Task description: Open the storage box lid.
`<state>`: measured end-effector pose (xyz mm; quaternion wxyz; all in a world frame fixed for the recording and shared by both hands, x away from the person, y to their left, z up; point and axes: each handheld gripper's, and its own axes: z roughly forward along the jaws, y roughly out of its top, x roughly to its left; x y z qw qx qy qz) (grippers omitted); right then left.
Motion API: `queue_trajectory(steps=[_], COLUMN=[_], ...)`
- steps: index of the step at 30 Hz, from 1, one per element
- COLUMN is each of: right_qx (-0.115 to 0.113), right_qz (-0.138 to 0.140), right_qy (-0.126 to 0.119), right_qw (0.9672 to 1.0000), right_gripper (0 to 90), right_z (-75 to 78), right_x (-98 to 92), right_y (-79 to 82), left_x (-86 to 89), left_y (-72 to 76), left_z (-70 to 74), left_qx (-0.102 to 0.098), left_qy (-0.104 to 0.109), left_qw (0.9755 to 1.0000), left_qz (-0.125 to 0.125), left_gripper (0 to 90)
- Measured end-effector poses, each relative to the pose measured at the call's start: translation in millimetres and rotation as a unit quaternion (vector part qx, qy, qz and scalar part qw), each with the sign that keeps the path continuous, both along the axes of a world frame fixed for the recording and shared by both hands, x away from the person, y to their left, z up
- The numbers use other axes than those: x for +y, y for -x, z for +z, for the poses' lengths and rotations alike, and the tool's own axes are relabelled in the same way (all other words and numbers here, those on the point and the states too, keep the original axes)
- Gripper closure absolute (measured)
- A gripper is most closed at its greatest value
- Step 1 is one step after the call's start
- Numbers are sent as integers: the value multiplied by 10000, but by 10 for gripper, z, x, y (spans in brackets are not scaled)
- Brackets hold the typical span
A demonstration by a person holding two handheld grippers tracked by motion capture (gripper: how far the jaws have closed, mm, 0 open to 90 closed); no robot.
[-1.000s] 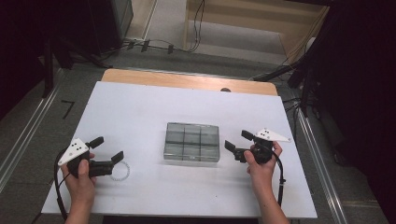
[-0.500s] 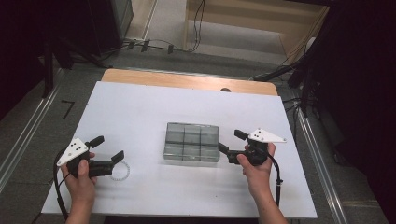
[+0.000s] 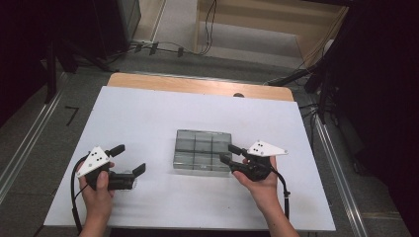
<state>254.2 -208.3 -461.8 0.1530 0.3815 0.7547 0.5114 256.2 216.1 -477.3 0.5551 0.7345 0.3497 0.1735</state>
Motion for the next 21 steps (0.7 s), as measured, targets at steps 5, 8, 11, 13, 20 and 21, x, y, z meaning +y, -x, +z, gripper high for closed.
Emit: queue_trajectory(steps=[5,8,11,13,20,21], right_qx=[7,60,162,208,347,365], right_qz=[153,206,270,424,755,811], right_qy=[104,137,108,68,24,37], right_qw=[9998,9997,9994,9989,9965,9960], right_gripper=[618,672,736,803,877,878], right_z=[-34,-65,-93,-119,-195,-211], right_x=[83,135,178,228,331,349], right_y=[13,18,15,29,47,50], left_x=[-44,-74,-118,-173,-281,-304], left_y=[0,10,17,17,24,28], left_z=[-2,13,18,9,-2,-5], left_qx=[32,23,24,60,101,117], left_qy=[87,111,121,71,72,73], left_qw=[9999,9999,9998,9999,9997,9996], left_qz=[-46,-82,-144,-131,-220,-259], left_gripper=[4,4,4,4,4,4])
